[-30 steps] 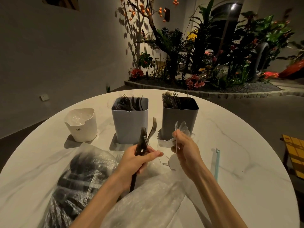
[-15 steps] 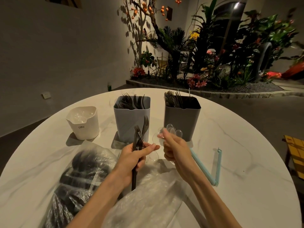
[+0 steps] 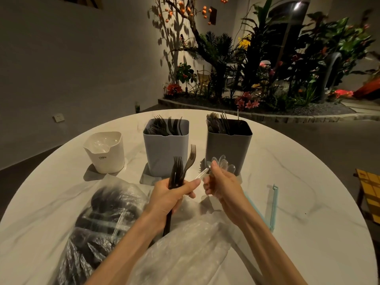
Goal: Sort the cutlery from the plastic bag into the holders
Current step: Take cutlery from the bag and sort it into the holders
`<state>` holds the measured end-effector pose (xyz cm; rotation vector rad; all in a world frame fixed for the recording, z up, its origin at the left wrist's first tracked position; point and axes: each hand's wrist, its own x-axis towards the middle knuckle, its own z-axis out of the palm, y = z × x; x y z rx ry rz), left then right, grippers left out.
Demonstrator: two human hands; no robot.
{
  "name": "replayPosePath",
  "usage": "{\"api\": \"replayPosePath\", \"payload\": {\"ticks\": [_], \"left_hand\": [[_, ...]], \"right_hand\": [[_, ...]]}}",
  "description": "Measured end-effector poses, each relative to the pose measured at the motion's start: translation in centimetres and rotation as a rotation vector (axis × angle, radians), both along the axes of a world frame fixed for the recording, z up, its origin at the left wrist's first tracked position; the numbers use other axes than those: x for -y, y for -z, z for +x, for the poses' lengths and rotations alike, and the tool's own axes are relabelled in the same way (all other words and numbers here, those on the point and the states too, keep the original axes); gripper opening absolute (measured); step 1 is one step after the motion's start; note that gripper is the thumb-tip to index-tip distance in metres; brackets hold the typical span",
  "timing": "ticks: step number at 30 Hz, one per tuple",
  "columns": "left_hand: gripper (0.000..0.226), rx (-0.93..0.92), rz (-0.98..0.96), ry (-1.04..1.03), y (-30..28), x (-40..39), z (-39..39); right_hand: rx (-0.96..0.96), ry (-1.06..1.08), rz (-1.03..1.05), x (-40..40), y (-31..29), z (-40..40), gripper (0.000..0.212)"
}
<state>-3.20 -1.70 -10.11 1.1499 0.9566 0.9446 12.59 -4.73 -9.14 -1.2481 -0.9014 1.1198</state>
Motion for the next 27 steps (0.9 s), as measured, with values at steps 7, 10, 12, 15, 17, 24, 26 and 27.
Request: {"api": "replayPosePath", "payload": {"ticks": [7, 10, 12, 15, 17, 24, 26, 27], "left_hand": [[0.031, -0.023, -0.029, 0.050, 0.1, -0.1, 0.0], [0.028, -0.034, -0.034, 0.062, -0.1, 0.1, -0.1], [0.034, 0.011, -0.025, 0.027, -0.1, -0.1, -0.4], [0.037, 0.091, -0.027, -0.007, -0.2, -0.5, -0.5], [0.043, 0.106, -0.015, -0.004, -0.4, -0.5, -0.5], [0.048, 0.043, -0.039, 0.048, -0.6, -0.8, -1.2], [0.049, -0.008, -0.017, 0.129, -0.5, -0.6, -1.2], [0.054, -0.031, -0.006, 0.151, -0.3, -0.5, -1.0]], "right_hand": [[0.119, 0.094, 0.009, 0.1, 0.0, 0.0, 0.044], [0.363, 0.068, -0.017, 0.6, 0.1, -0.1, 0.047], [0.453, 0.015, -0.064, 0.7, 0.3, 0.0, 0.048], [0.533, -0.008, -0.136, 0.4, 0.6, 0.1, 0.048], [0.536, -0.057, -0.160, 0.3, 0.5, -0.2, 0.051], [0.445, -0.368, -0.057, 1.4, 0.0, -0.8, 0.059], [0.456, -0.459, -0.031, 1.6, 0.1, -1.2, 0.051], [0.458, -0.511, -0.014, 1.7, 0.1, -1.4, 0.043]]}}
